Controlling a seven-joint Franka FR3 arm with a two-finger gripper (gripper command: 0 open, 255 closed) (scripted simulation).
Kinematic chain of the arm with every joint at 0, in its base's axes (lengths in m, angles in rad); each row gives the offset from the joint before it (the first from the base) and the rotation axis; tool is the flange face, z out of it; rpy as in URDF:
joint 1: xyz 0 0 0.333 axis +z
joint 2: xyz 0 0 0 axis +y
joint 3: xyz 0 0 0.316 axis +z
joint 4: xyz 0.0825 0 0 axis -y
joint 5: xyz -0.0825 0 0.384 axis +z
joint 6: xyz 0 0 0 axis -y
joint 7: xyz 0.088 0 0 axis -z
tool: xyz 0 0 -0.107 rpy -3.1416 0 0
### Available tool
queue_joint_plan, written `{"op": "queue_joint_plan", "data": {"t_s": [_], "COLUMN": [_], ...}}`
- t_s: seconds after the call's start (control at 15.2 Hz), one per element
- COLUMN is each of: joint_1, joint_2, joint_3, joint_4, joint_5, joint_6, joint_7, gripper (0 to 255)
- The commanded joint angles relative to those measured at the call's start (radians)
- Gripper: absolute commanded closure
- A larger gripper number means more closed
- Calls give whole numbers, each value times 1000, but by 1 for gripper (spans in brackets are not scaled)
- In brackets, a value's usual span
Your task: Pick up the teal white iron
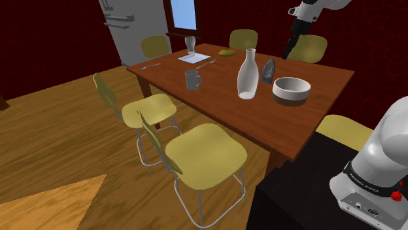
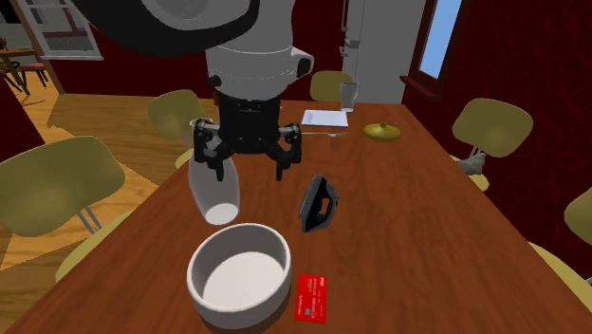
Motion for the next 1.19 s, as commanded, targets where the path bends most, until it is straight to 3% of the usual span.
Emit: {"op": "queue_joint_plan", "data": {"t_s": [0.0,0.33,0.66,0.73,1.12], "joint_1": [16,-5,-122,-141,-140], "joint_2": [86,327,579,607,621], "joint_3": [-44,-117,-102,-95,-83], "joint_4": [68,265,519,553,495], "joint_5": [68,285,492,512,532], "joint_6": [7,-29,-126,-139,-77], "joint_7": [-94,-331,-508,-522,-557], "gripper": [0,0,0,0,0]}}
